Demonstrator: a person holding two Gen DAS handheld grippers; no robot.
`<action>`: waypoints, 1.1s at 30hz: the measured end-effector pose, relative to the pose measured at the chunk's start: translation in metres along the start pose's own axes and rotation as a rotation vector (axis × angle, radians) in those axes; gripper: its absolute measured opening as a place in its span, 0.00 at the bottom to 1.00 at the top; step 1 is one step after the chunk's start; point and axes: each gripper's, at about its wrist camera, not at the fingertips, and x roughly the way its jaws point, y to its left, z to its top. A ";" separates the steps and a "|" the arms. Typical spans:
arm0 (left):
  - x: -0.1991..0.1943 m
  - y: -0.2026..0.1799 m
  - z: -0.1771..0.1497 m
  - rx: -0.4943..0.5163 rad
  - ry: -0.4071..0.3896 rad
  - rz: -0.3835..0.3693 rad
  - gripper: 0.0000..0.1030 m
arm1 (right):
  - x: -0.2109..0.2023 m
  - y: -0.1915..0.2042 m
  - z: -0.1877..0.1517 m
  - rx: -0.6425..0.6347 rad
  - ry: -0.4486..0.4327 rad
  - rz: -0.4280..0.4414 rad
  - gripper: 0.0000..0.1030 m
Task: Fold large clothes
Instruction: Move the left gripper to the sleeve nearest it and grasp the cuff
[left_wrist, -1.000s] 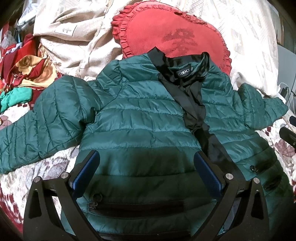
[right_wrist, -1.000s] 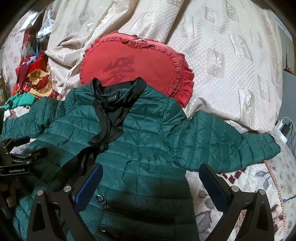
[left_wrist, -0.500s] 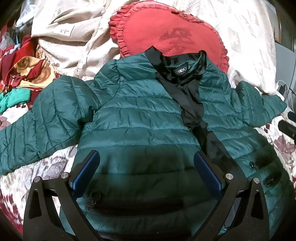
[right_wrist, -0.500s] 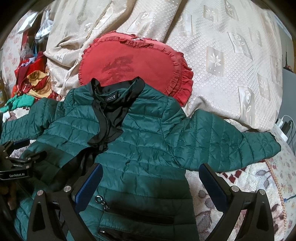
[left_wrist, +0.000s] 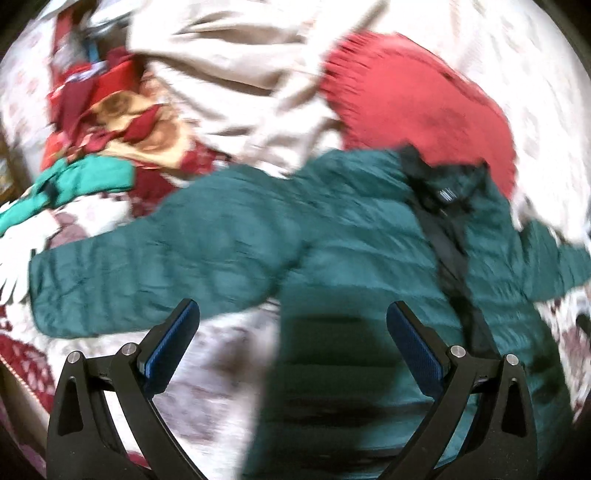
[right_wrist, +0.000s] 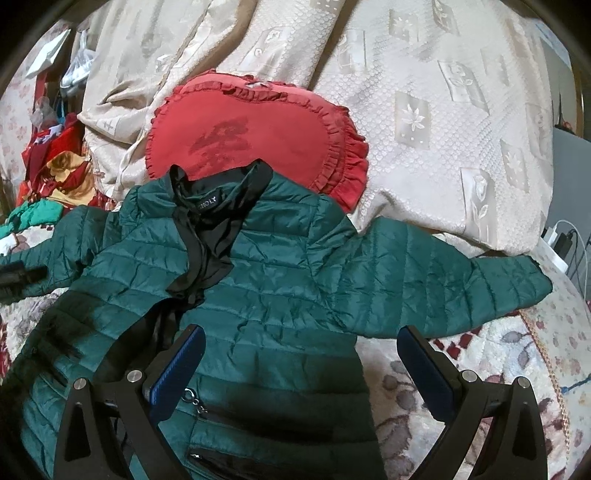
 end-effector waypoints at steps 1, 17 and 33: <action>-0.002 0.018 0.004 -0.029 -0.001 0.009 0.99 | 0.001 -0.001 0.000 0.004 0.004 0.004 1.00; 0.024 0.299 -0.084 -0.705 -0.016 -0.072 0.88 | 0.017 0.025 -0.012 -0.091 0.064 0.012 1.00; 0.052 0.331 -0.088 -0.897 -0.082 -0.139 0.14 | 0.034 0.034 -0.017 -0.112 0.112 0.008 1.00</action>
